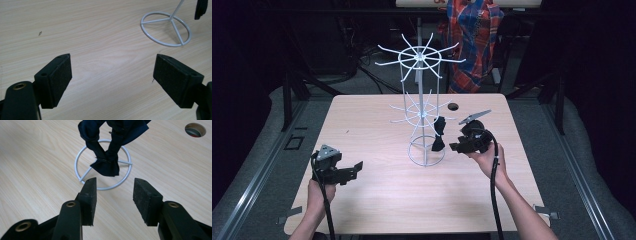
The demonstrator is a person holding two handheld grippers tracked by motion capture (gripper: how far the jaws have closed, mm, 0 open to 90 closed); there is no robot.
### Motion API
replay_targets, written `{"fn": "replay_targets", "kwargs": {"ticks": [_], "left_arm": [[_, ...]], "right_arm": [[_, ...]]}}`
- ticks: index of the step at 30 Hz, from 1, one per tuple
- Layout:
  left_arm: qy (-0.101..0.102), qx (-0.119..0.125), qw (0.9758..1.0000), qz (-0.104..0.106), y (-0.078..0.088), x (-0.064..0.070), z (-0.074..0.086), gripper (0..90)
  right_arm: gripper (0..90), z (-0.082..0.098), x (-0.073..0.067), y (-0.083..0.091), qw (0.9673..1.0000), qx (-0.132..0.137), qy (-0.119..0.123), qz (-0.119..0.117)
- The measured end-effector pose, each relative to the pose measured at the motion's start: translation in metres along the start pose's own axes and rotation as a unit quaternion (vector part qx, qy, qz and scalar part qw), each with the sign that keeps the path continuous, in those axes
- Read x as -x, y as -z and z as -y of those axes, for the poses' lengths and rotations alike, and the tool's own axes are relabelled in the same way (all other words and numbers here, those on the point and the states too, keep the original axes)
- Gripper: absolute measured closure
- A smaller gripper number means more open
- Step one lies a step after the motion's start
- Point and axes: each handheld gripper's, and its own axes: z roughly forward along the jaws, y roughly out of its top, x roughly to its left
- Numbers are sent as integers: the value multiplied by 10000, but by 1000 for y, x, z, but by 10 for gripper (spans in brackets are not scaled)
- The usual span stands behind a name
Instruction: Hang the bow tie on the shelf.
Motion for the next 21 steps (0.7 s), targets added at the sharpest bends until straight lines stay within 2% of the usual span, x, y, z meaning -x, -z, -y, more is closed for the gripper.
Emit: {"fn": "replay_targets", "kwargs": {"ticks": [3, 6, 7, 9, 15, 21], "left_arm": [[-7, -22, 10000, 7, 0, 0, 0, 157], [1, -14, 10000, 11, 0, 0, 0, 157], [-16, -19, 10000, 13, -1, 0, 0, 157], [-10, -34, 10000, 4, -1, 0, 0, 157], [4, -5, 10000, 6, 1, 1, 0, 157], [-2, -25, 10000, -6, 0, 0, 0, 157]], "right_arm": [[515, 0, -1, 7, 9998, -108, 120, 118], [505, 0, -3, 9, 9999, 25, 90, 72], [500, -1, -3, 12, 9996, -105, 220, 163], [496, -1, -5, 14, 9994, -107, 274, 166], [464, 1, -9, 18, 9997, 2, 233, 102], [398, 6, -12, 30, 9996, -32, 254, 76]]}}
